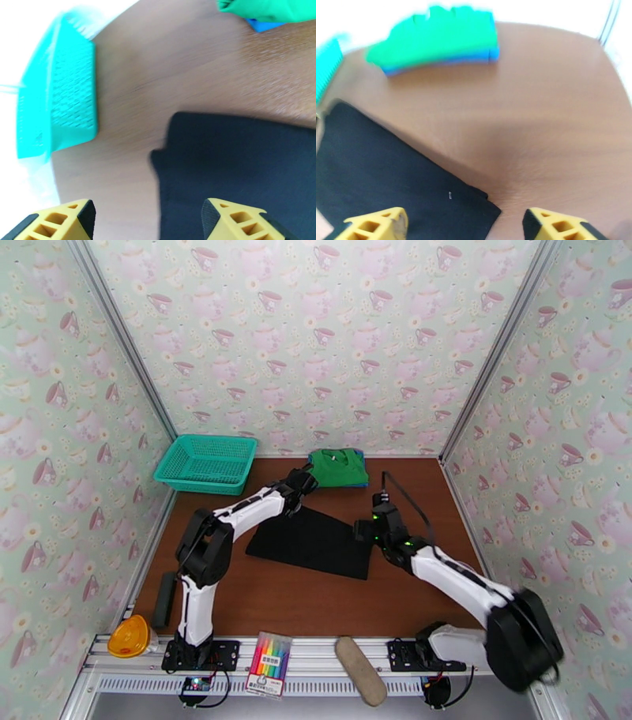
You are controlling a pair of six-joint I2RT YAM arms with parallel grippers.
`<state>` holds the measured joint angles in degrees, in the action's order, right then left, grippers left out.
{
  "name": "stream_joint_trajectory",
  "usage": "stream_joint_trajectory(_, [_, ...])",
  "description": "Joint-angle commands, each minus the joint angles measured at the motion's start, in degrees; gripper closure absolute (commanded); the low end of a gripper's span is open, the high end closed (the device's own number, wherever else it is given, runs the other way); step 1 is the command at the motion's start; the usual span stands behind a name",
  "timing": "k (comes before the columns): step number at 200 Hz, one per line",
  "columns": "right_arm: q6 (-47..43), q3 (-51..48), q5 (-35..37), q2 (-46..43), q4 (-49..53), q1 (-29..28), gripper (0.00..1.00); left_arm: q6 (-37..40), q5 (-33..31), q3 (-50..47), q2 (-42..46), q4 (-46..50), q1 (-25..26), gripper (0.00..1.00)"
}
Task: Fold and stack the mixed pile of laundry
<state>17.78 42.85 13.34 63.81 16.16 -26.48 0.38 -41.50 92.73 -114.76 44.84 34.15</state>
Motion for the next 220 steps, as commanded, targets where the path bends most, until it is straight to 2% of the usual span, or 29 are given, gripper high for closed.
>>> stream_joint_trajectory(1, [-2.6, 1.4, -3.2, -7.2, 9.1, 0.4, 0.12, -4.6, -2.6, 1.7, 6.2, 8.9, -0.3, 0.25])
stream_joint_trajectory(23, [1.7, 0.4, -4.9, -10.8, 13.4, 0.4, 0.12, -10.6, 2.6, -4.1, 10.3, 11.1, -0.5, 0.31])
stream_joint_trajectory(51, [8.0, -0.6, -6.1, -9.0, 16.2, 0.4, 0.14, -15.4, 9.2, -15.3, 14.0, 3.8, -2.4, 0.42])
stream_joint_trajectory(98, [14.0, -1.1, -7.2, 1.4, 15.0, 0.4, 0.16, -20.1, 15.4, -27.9, 14.3, -10.5, -8.2, 0.58])
stream_joint_trajectory(128, [15.5, -0.8, -8.3, 9.5, 11.8, 0.6, 0.17, -22.1, 15.2, -29.8, 13.4, -9.8, -8.5, 0.71])
stream_joint_trajectory(171, [16.7, 0.3, -12.3, 19.5, 7.0, 0.6, 0.2, -27.6, 13.6, -33.6, 14.5, -4.6, -5.5, 0.73])
stream_joint_trajectory(212, [17.3, 0.4, -18.0, 24.0, 1.9, 0.2, 0.38, -33.0, 11.8, -37.8, 16.9, 0.8, -1.0, 0.73])
stream_joint_trajectory(220, [17.5, 0.8, -18.7, 24.7, 1.2, -0.1, 0.39, -33.9, 11.5, -38.3, 17.8, 1.6, 0.0, 0.72])
